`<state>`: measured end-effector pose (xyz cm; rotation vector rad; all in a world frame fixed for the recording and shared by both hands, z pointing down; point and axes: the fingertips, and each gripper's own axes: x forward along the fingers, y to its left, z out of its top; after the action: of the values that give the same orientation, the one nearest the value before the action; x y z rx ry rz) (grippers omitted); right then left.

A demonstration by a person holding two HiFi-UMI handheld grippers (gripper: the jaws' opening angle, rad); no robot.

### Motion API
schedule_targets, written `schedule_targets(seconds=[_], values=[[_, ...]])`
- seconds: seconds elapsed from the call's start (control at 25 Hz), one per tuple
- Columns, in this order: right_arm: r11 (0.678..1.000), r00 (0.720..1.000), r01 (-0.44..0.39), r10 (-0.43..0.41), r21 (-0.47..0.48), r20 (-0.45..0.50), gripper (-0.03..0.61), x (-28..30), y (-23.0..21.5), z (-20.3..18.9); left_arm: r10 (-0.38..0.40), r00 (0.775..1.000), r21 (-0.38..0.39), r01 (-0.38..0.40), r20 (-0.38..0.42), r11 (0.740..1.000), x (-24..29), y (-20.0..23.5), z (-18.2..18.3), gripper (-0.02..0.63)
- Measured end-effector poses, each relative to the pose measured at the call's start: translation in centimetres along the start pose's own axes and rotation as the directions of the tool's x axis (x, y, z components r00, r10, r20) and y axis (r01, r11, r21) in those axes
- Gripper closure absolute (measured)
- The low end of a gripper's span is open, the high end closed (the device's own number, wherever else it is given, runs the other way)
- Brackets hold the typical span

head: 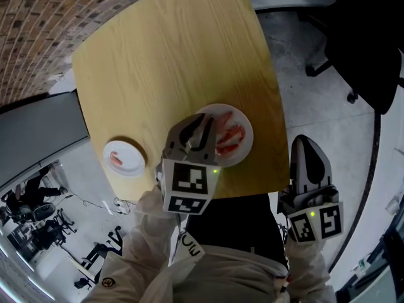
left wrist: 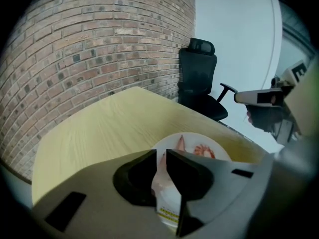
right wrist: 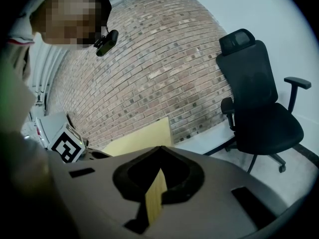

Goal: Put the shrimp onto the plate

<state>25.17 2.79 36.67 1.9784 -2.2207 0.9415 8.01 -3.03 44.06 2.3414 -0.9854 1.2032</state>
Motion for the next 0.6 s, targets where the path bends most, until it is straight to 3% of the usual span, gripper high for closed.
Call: schedule_targets(seconds=[0.6], values=[[0.994, 0.995, -0.097, 0.096, -0.044, -0.024, 0.554, 2.5, 8.0, -0.2, 0.079, 0.997, -0.088, -0.077, 0.025, 0.993, -5.7, 6.2, -3.0, 0.552]])
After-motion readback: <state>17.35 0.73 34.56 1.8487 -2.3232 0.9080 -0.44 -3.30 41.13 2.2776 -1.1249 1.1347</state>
